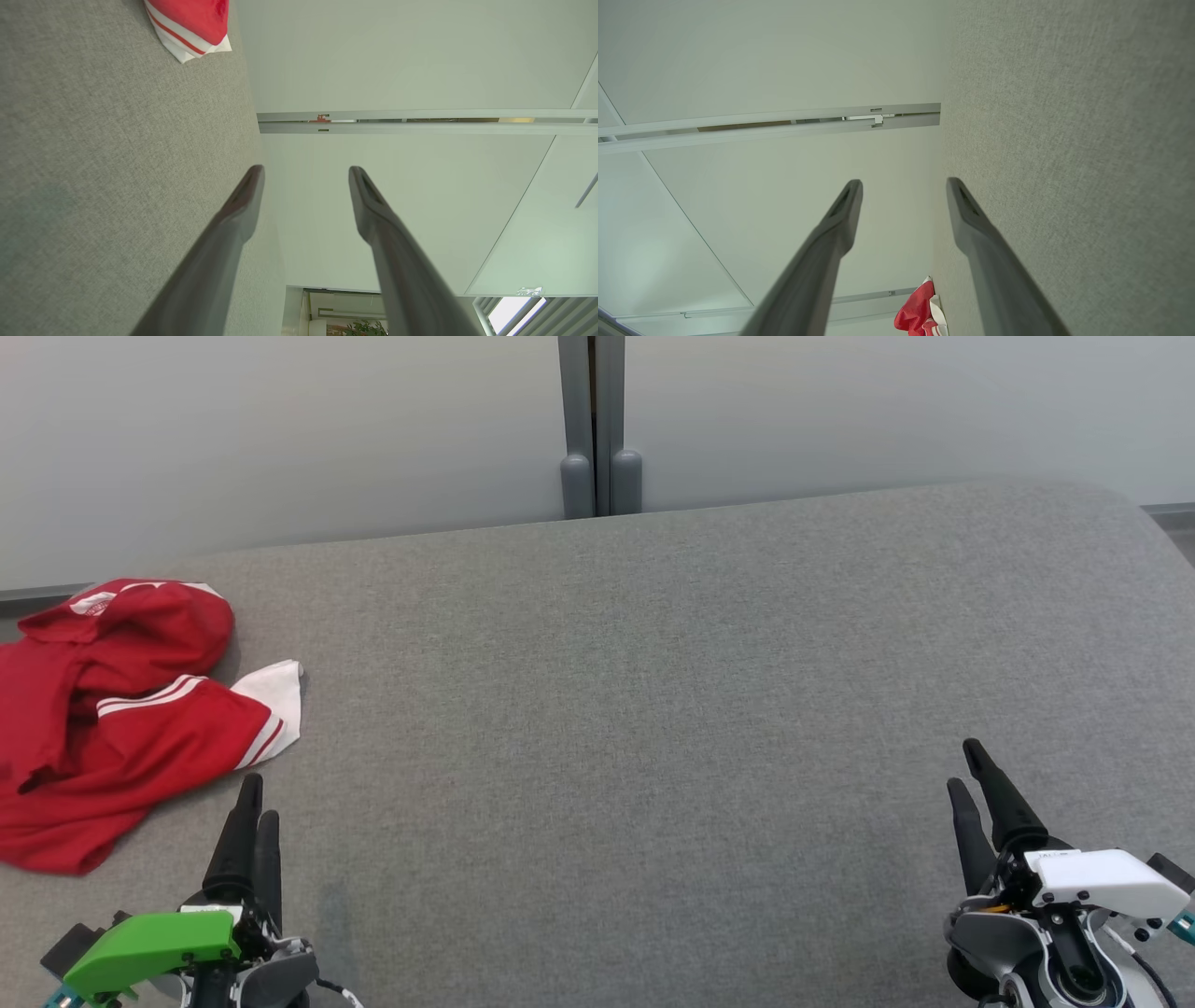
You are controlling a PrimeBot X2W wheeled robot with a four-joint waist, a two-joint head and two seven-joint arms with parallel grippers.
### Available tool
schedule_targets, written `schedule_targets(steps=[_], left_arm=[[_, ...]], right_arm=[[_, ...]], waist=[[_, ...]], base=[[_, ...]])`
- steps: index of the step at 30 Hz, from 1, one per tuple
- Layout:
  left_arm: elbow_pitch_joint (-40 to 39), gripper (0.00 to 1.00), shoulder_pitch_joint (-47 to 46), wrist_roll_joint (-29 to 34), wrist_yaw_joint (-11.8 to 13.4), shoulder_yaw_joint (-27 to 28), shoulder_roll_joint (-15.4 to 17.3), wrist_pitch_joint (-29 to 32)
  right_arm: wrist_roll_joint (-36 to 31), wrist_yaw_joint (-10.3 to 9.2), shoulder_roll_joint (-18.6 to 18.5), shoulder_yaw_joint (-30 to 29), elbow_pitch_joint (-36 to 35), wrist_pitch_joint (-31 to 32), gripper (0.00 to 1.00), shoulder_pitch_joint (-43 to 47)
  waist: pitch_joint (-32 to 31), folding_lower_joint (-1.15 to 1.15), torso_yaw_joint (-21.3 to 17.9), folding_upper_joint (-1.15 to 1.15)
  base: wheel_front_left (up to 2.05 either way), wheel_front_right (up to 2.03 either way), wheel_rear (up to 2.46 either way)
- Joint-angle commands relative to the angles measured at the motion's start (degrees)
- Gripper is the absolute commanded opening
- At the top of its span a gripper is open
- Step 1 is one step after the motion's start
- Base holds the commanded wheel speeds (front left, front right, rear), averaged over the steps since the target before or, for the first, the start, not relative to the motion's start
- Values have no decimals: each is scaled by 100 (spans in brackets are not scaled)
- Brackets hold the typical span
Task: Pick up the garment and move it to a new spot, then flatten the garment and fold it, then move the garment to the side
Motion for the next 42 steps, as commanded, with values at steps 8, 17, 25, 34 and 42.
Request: schedule_targets(steps=[8,17,25,34,42], left_arm=[[-229,100,13,130,-11,-151,28,-277],[-296,100,99,795,-13,-283,118,-516],[-242,100,162,1780,-15,-414,185,-706],[-182,100,213,3007,-2,-443,254,-895],[-136,100,310,4072,100,-363,252,-1059]], right_arm=[[-278,2,-30,203,-134,-273,100,-91],[-1281,2,-81,369,-222,-509,100,-134],[-2600,2,-105,491,-372,-697,100,-147],[-3988,3,-110,531,-516,-888,100,-153],[-5018,3,-121,551,-541,-1052,100,-151]], waist=[[1,0,-2,0],[6,0,-6,0],[10,0,-4,0],[21,0,-1,0],[26,0,-18,0]], base=[[0,0,0],[0,0,0],[0,0,0],[0,0,0],[0,0,0]])
